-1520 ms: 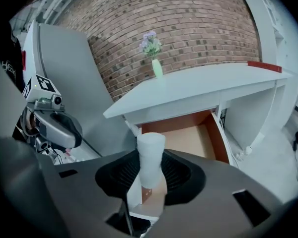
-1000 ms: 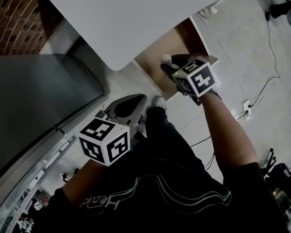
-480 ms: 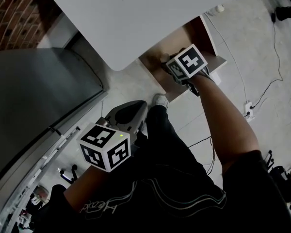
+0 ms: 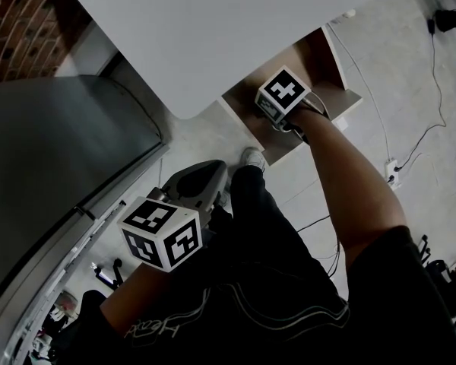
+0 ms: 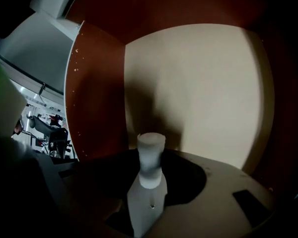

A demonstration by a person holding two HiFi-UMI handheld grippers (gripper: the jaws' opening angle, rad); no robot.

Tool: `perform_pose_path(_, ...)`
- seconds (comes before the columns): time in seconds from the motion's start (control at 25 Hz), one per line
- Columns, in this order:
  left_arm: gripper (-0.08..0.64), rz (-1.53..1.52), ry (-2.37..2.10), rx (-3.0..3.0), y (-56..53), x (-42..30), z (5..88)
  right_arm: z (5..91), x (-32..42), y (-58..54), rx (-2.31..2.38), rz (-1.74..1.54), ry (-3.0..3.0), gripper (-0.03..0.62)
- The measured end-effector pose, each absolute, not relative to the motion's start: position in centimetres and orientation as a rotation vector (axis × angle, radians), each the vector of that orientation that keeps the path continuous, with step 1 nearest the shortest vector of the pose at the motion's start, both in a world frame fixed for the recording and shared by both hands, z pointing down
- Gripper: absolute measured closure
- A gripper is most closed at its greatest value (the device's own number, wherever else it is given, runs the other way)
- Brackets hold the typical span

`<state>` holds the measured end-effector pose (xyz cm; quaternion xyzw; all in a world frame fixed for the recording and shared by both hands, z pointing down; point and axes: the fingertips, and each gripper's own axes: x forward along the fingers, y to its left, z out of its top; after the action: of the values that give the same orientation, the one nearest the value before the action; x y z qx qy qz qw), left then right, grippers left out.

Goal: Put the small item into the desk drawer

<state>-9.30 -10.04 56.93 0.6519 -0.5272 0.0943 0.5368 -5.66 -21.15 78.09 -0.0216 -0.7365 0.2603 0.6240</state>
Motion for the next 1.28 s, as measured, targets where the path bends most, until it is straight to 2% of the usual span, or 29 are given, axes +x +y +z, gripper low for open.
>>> perform_pose_path(0.2, 0.534, 0.228, -1.264, 1.538, -10.0, -9.8, 57.5, 78.9, -6.1, -21.1, -0.075, 0.577, -1.67, 0.434)
perform_pose_path(0.4, 0.534, 0.232, -1.272, 1.533, -10.2, -10.1, 57.8, 79.2, -5.9, -20.9, -0.088, 0.579, -1.66, 0.391)
perform_pose_path(0.68, 0.534, 0.241, -1.244, 1.555, -10.2, -9.5, 57.4, 76.0, -6.4, -22.2, -0.028, 0.593, -1.749, 0.364)
perform_pose_path(0.96, 0.534, 0.271, -1.172, 1.648, -10.7, -8.3, 54.1, 68.3, -6.4, -22.1, 0.06, 0.655, -1.913, 0.362)
perform_pose_path(1.28, 0.534, 0.317, -1.102, 1.793, -10.3, -6.3, 48.5, 54.4, -3.1, -20.2, 0.245, 0.692, -2.182, 0.364)
